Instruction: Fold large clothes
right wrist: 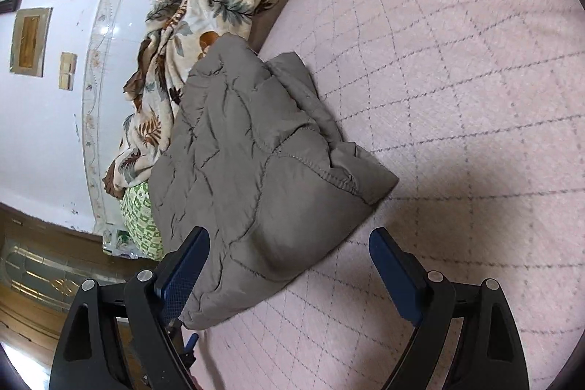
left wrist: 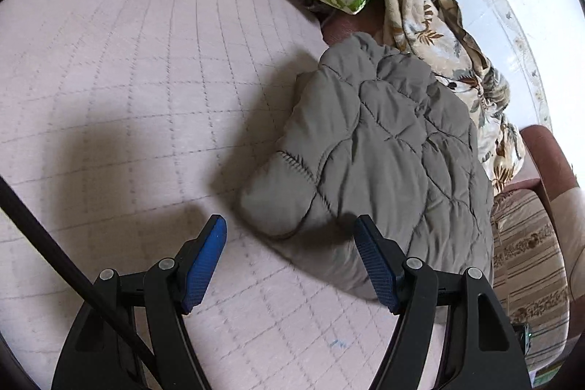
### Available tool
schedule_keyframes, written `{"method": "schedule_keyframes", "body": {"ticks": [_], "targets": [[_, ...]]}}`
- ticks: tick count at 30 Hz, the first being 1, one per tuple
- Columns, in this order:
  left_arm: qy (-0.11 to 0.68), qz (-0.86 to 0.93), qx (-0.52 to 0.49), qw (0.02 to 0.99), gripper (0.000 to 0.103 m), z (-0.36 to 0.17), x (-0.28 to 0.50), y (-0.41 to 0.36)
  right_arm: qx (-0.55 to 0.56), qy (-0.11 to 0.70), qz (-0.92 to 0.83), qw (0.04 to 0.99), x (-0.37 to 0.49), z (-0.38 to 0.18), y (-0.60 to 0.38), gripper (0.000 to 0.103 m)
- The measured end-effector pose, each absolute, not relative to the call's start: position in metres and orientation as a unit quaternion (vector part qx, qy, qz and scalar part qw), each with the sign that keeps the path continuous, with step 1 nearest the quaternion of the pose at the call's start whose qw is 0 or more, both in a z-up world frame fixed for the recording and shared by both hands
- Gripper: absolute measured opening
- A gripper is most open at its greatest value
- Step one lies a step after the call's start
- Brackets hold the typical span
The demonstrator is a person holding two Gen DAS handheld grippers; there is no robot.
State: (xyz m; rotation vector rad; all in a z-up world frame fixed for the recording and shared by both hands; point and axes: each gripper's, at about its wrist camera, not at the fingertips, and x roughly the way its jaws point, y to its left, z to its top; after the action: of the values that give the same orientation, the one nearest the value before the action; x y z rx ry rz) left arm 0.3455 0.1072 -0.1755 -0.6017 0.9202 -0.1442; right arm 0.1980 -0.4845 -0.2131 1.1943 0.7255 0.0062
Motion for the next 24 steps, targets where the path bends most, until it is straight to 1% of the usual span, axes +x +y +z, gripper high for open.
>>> {"method": "schedule_keyframes", "body": {"ticks": [3, 6, 10, 12, 13, 14, 15, 16, 19, 22, 23, 24], "targets": [[0.433, -0.069, -0.305, 0.846, 0.072, -0.179, 0.356, 0.105, 0.555, 0.341, -0.005, 0.759, 0.205, -0.220, -0.483, 0.092], [0.427, -0.064, -0.311, 0.846, 0.075, -0.181, 0.366, 0.102, 0.565, 0.338, -0.003, 0.753, 0.216, -0.226, -0.484, 0.092], [0.425, -0.058, -0.321, 0.844, 0.077, -0.186, 0.378, 0.102, 0.566, 0.337, -0.016, 0.752, 0.232, -0.232, -0.482, 0.093], [0.425, -0.058, -0.313, 0.848, 0.076, -0.186, 0.382, 0.099, 0.545, 0.342, -0.021, 0.765, 0.239, -0.228, -0.478, 0.090], [0.422, -0.058, -0.305, 0.852, 0.067, -0.184, 0.382, 0.097, 0.525, 0.349, -0.030, 0.776, 0.242, -0.225, -0.475, 0.077], [0.417, -0.055, -0.284, 0.862, 0.064, -0.180, 0.382, 0.092, 0.510, 0.353, -0.037, 0.784, 0.243, -0.223, -0.473, 0.068], [0.411, -0.051, -0.263, 0.871, 0.058, -0.175, 0.381, 0.088, 0.500, 0.354, -0.040, 0.790, 0.244, -0.221, -0.471, 0.064], [0.404, -0.045, -0.235, 0.883, 0.048, -0.169, 0.380, 0.082, 0.478, 0.359, -0.045, 0.800, 0.245, -0.216, -0.468, 0.058], [0.365, -0.022, -0.142, 0.920, 0.037, -0.148, 0.372, 0.060, 0.376, 0.375, -0.070, 0.844, 0.250, -0.193, -0.451, 0.049], [0.323, 0.004, -0.043, 0.945, 0.033, -0.135, 0.363, 0.034, 0.230, 0.380, -0.102, 0.890, 0.256, -0.166, -0.419, 0.044], [0.304, 0.014, -0.002, 0.953, 0.033, -0.131, 0.358, 0.024, 0.199, 0.378, -0.109, 0.898, 0.257, -0.161, -0.411, 0.043], [0.294, 0.017, 0.016, 0.956, 0.032, -0.129, 0.356, 0.019, 0.158, 0.375, -0.118, 0.906, 0.257, -0.156, -0.401, 0.042]]}}
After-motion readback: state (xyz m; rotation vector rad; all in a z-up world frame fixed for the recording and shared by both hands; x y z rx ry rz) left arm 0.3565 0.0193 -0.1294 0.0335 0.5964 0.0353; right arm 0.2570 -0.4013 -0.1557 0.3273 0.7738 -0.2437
